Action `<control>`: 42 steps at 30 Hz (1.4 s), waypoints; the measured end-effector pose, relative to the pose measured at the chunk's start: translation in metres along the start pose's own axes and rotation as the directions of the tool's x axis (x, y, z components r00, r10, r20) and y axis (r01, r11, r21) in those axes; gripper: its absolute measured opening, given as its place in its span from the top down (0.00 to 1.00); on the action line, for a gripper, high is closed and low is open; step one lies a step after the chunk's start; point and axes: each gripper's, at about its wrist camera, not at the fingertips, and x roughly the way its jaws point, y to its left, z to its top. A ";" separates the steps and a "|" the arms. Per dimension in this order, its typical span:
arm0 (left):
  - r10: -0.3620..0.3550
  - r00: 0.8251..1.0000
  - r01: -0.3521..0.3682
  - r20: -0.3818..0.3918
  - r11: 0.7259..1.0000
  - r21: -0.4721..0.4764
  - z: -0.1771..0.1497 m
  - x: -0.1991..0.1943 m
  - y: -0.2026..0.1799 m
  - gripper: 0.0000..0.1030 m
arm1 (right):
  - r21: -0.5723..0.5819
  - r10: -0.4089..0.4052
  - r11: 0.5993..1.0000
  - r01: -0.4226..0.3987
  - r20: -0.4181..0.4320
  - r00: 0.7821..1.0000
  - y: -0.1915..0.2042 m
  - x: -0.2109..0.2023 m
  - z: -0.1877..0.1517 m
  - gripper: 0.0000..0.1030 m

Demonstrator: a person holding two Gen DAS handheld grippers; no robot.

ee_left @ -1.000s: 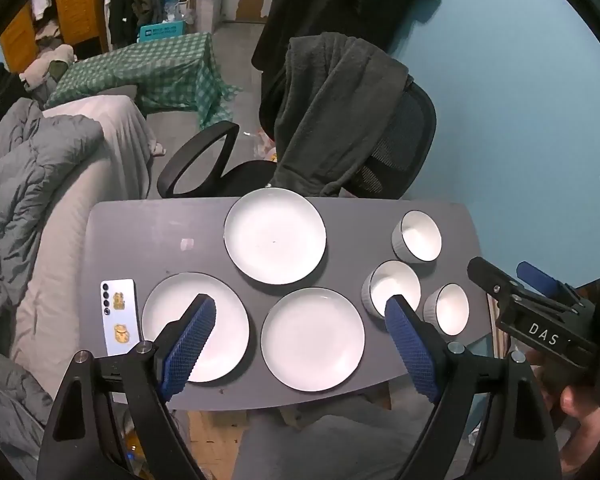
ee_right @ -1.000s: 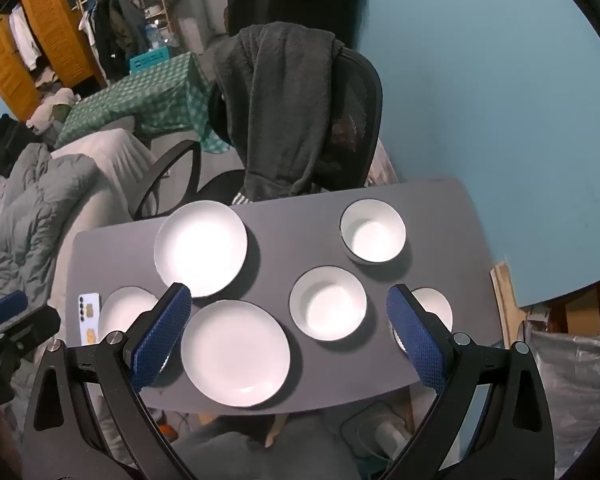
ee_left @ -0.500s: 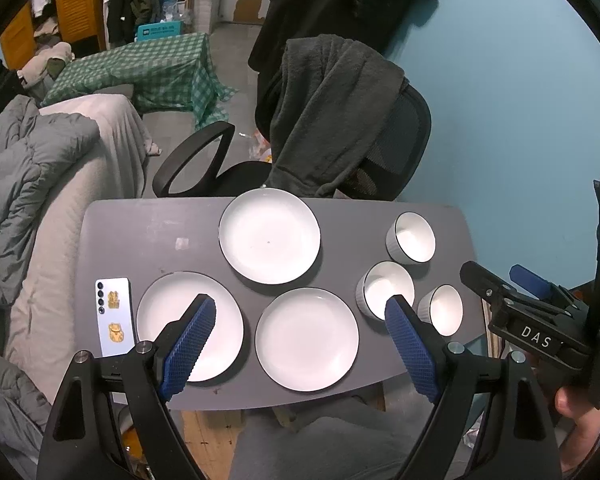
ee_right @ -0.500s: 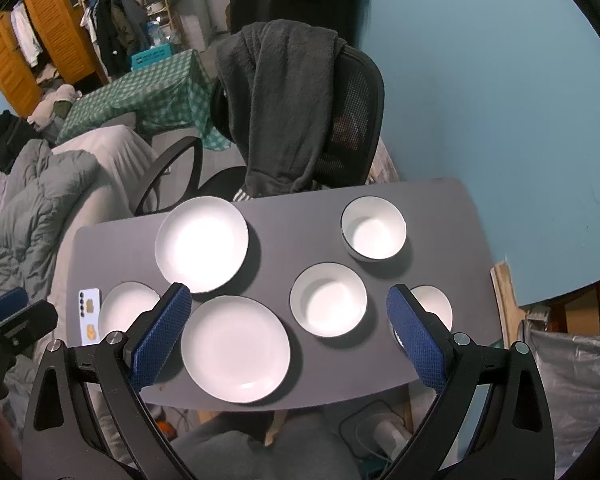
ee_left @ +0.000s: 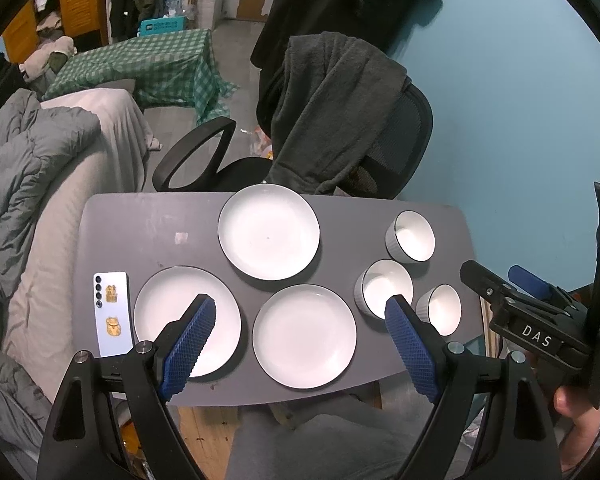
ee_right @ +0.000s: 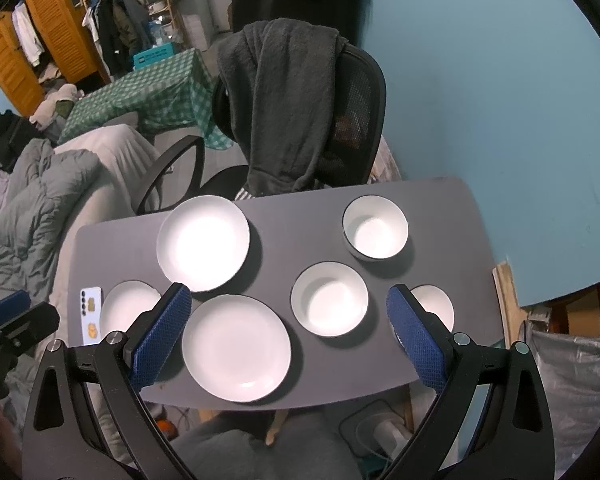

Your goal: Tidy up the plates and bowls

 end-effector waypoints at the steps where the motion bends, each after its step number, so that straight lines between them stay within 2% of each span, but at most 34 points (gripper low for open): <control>1: 0.000 1.000 0.000 -0.001 1.000 0.000 0.000 0.000 0.000 0.14 | 0.000 -0.001 1.000 0.001 0.000 1.000 0.000 0.000 0.000 0.06; 42: -0.019 1.000 0.019 -0.007 1.000 -0.013 -0.003 0.000 -0.001 0.14 | 0.001 0.004 1.000 -0.004 -0.005 1.000 0.000 0.001 -0.001 0.06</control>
